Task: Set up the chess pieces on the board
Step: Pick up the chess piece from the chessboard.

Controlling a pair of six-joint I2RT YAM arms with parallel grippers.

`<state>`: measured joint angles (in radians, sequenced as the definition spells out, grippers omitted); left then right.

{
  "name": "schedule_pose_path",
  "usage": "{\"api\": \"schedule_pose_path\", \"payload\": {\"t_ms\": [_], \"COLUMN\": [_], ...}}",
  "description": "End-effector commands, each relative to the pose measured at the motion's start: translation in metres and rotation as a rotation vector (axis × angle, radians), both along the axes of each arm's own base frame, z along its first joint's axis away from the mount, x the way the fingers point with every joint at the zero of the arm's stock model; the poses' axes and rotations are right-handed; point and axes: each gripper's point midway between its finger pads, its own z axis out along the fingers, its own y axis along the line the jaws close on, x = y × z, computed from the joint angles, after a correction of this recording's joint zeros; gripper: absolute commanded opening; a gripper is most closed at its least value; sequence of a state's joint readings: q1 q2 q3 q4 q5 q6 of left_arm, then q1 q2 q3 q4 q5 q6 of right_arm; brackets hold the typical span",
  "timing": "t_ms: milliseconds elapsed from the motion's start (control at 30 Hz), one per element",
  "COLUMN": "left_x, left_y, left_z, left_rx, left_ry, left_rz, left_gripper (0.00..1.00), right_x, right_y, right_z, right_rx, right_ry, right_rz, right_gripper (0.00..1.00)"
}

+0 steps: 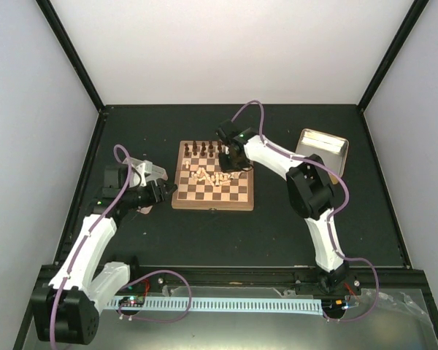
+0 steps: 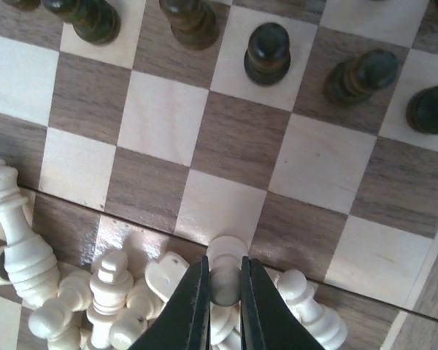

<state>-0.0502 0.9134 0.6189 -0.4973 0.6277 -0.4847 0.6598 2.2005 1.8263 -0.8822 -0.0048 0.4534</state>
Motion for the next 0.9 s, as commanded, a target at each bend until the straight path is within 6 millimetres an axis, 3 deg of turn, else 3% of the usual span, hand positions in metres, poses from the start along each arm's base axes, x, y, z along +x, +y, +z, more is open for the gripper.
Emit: {"api": "schedule_pose_path", "payload": {"t_ms": [0, 133, 367, 667, 867], "left_x": [-0.009, -0.015, -0.019, -0.017, -0.017], "left_y": [-0.002, -0.002, -0.002, -0.003, -0.005], "left_z": [0.015, 0.014, 0.013, 0.009, 0.003], "left_rx": [-0.008, -0.008, -0.003, -0.001, -0.007], "left_ry": [-0.022, -0.027, -0.036, -0.029, -0.019], "left_rz": [-0.008, -0.009, -0.024, -0.03, -0.041], "left_gripper": [0.68, 0.68, 0.7, 0.7, 0.7], "right_x": [0.001, -0.013, -0.048, -0.06, -0.058], "right_y": [-0.004, -0.016, -0.04, -0.051, -0.058], "right_z": [0.032, 0.055, 0.03, 0.0, -0.006], "right_rx": [0.054, 0.108, 0.093, -0.003, -0.06], "right_ry": [-0.106, -0.164, -0.105, -0.014, -0.001], "right_rz": [-0.014, -0.041, -0.054, -0.045, -0.055], "right_gripper": [0.01, 0.01, 0.01, 0.01, 0.01]}}
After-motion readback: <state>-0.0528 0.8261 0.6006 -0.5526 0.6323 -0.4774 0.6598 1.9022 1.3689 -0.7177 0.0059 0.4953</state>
